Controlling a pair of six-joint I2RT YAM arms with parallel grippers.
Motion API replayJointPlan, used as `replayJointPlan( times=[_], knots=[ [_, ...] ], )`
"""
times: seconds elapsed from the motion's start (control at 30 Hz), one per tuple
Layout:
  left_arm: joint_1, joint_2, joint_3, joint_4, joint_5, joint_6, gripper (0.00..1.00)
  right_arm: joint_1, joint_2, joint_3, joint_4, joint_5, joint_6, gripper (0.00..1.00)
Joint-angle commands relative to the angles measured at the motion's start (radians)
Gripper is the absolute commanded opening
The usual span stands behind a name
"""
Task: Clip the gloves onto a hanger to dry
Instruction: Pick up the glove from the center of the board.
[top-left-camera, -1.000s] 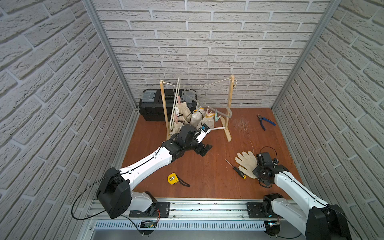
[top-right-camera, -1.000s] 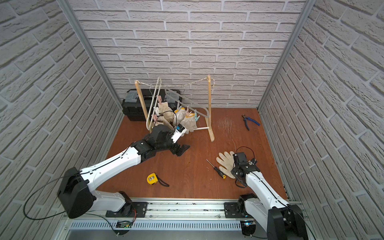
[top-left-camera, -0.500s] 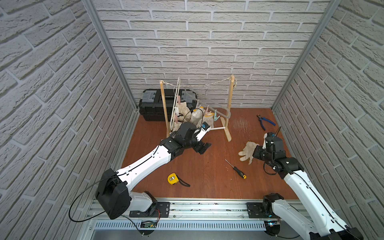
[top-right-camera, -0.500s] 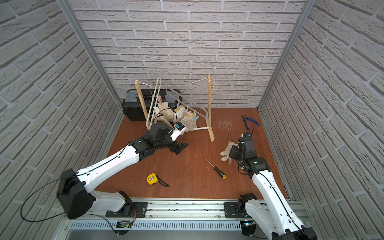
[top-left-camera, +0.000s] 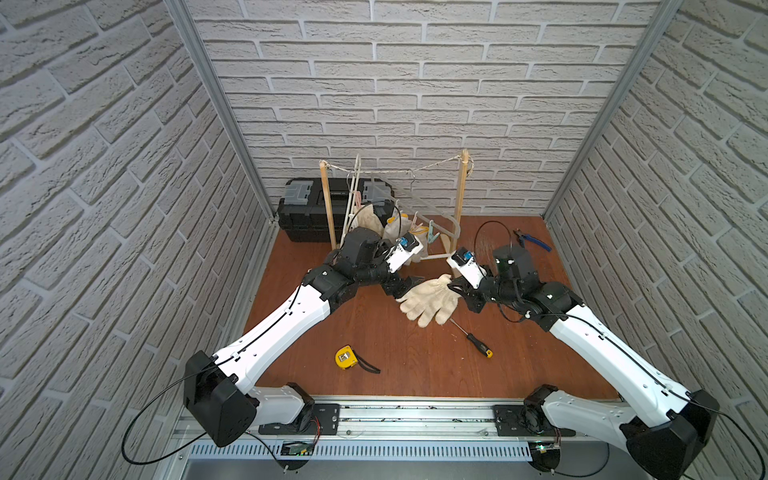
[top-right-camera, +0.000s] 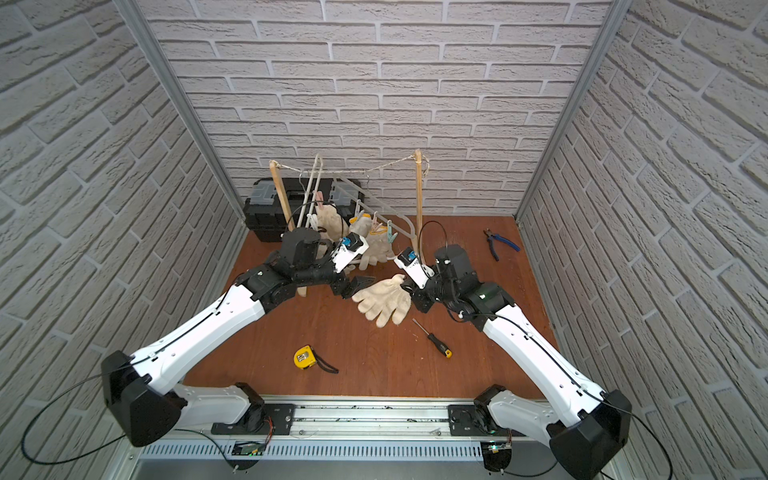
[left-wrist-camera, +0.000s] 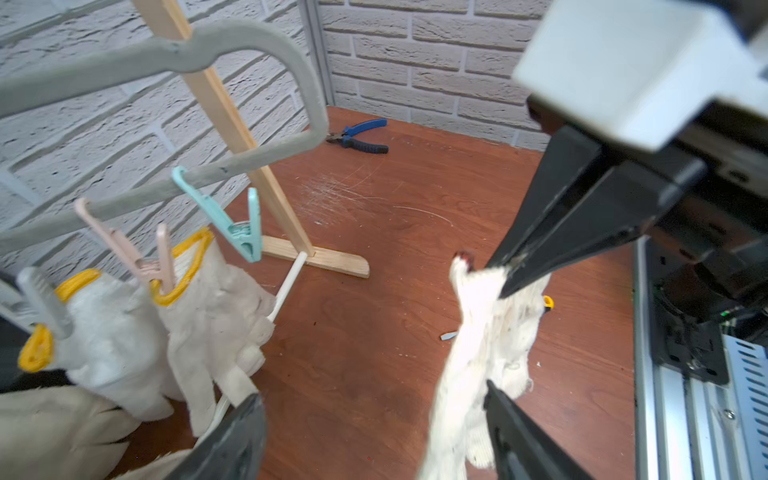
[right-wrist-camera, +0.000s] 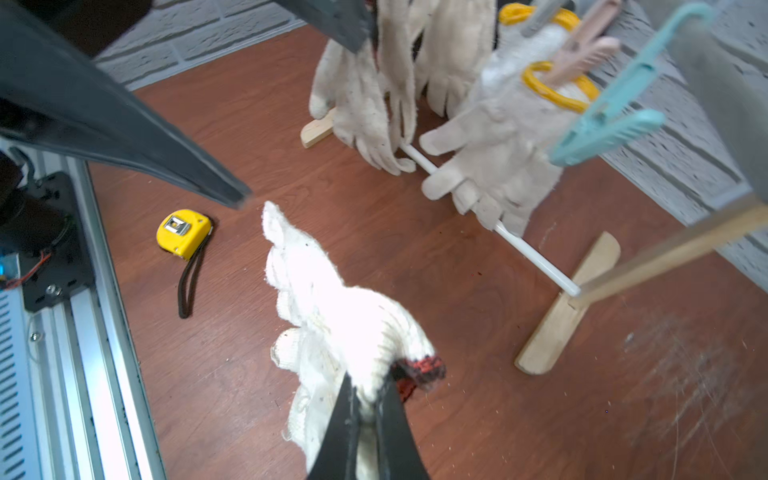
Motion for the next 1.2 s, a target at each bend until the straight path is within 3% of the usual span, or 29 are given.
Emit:
replayJointPlan(
  times=[0.0, 0.43, 0.67, 0.93, 1.0, 1.17],
  knots=[
    [0.007, 0.04, 0.02, -0.028, 0.113, 0.026, 0.78, 0.051, 0.001, 0.011, 0.062, -0.038, -0.104, 0.03],
    [0.005, 0.085, 0.059, -0.085, 0.328, 0.032, 0.46, 0.126, 0.042, 0.002, 0.156, 0.038, -0.159, 0.03],
    [0.015, 0.085, 0.057, -0.132, 0.364, 0.041, 0.51, 0.126, 0.06, 0.02, 0.125, 0.117, -0.213, 0.03],
    [0.015, 0.183, 0.135, -0.202, 0.339, 0.043, 0.47, 0.127, 0.059, 0.029, 0.152, 0.043, -0.207, 0.03],
    [0.015, 0.195, 0.147, -0.207, 0.324, 0.046, 0.41, 0.128, 0.064, 0.028, 0.153, 0.048, -0.21, 0.03],
    [0.024, 0.18, 0.135, -0.208, 0.311, 0.056, 0.11, 0.127, 0.064, 0.023, 0.142, 0.078, -0.211, 0.03]
  ],
)
